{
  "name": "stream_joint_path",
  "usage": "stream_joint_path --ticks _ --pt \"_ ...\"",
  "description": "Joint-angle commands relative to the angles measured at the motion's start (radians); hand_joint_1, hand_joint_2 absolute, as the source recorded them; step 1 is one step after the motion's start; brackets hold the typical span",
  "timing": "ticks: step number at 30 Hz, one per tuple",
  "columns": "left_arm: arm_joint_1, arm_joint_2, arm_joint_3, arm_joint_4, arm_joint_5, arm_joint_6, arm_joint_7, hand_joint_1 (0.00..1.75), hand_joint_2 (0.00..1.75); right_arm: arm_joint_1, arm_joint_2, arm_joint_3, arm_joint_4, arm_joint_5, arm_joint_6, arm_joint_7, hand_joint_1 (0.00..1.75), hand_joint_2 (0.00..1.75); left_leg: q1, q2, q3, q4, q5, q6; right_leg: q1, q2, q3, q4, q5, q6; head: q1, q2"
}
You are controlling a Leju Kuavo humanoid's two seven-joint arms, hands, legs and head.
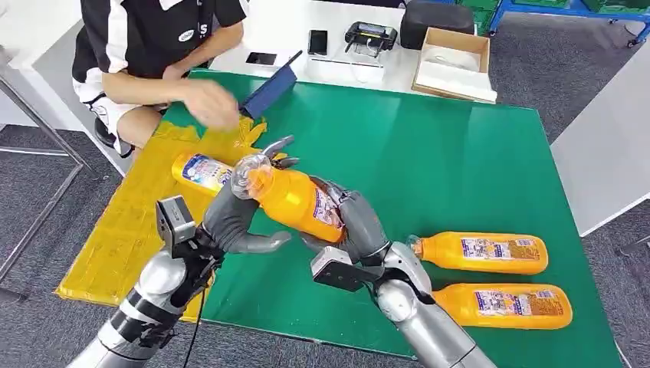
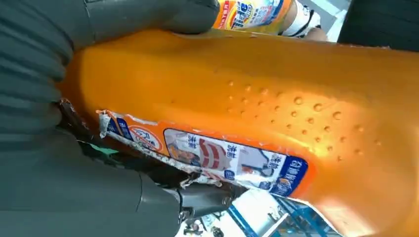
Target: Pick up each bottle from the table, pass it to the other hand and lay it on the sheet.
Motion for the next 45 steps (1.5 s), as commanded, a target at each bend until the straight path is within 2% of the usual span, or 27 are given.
stream_joint_path --ticks 1,18,19,21,28,30,34,43,44,45 --pt "-0.071 -0.027 -0.071 0.088 -0.015 0.018 -0.003 0.0 1.75 -0.058 0.007 0.043 0.083 -0.005 -0.001 0.002 1.75 1.75 0.001 0.0 0.006 0.001 -0.002 -0.002 0.0 0.002 0.007 0.0 -0.003 -0.002 0.0 0.0" --pt "-0.097 -0.067 -0.138 0.159 -0.036 0.139 -0.009 0.0 1.75 -0.074 0.012 0.05 0.074 -0.104 0.032 -0.025 1.75 1.75 0.0 0.0 0.005 0.0 -0.002 -0.002 0.0 0.003 0.005 0.0 -0.002 -0.002 -0.001 0.0" --pt "-0.097 -0.069 -0.142 0.163 -0.036 0.138 -0.009 0.0 1.75 -0.075 0.012 0.05 0.073 -0.105 0.031 -0.026 1.75 1.75 0.001 0.001 0.009 0.001 -0.004 -0.003 0.0 0.004 0.009 0.001 -0.004 -0.003 0.0 0.0" --pt "-0.097 -0.069 -0.142 0.163 -0.036 0.138 -0.009 0.0 1.75 -0.075 0.012 0.05 0.073 -0.105 0.031 -0.026 1.75 1.75 0.0 0.0 0.003 0.0 -0.001 -0.001 0.0 0.001 0.003 -0.001 -0.001 -0.001 0.0 0.0" --pt "-0.097 -0.069 -0.142 0.163 -0.036 0.138 -0.009 0.0 1.75 -0.075 0.012 0.05 0.073 -0.105 0.031 -0.026 1.75 1.75 0.0 0.0 0.007 0.001 -0.003 -0.002 0.0 0.003 0.007 0.0 -0.003 -0.002 0.0 0.0" --pt "-0.097 -0.069 -0.142 0.163 -0.036 0.138 -0.009 0.0 1.75 -0.075 0.012 0.05 0.073 -0.105 0.031 -0.026 1.75 1.75 0.0 0.0 0.003 0.0 -0.001 -0.001 0.0 0.002 0.003 0.0 -0.001 -0.001 0.0 0.0" --pt "-0.097 -0.069 -0.142 0.163 -0.036 0.138 -0.009 0.0 1.75 -0.075 0.012 0.05 0.073 -0.105 0.031 -0.026 1.75 1.75 0.0 0.0 0.007 0.001 -0.003 -0.002 0.0 0.003 0.007 0.0 -0.003 -0.002 0.0 0.0" --pt "-0.105 -0.072 -0.151 0.18 -0.037 0.167 -0.021 0.0 1.75 -0.083 0.015 0.053 0.084 -0.114 0.021 -0.033 1.75 1.75 0.0 0.001 0.004 0.0 -0.001 -0.001 0.0 0.002 0.004 0.0 -0.001 -0.001 0.0 0.0" --pt "-0.107 -0.07 -0.154 0.181 -0.038 0.171 -0.023 1.2 1.75 -0.085 0.015 0.054 0.086 -0.115 0.019 -0.034 1.75 1.75 0.0 0.001 0.007 0.001 -0.003 -0.002 0.0 0.004 0.007 0.001 -0.003 -0.002 0.0 0.0" --pt "-0.109 -0.069 -0.158 0.184 -0.043 0.173 -0.027 1.75 1.75 -0.087 0.015 0.054 0.088 -0.116 0.018 -0.034 1.75 1.75 0.0 0.001 0.005 0.0 -0.002 -0.002 0.0 0.003 0.005 0.0 -0.002 -0.002 0.0 0.0"
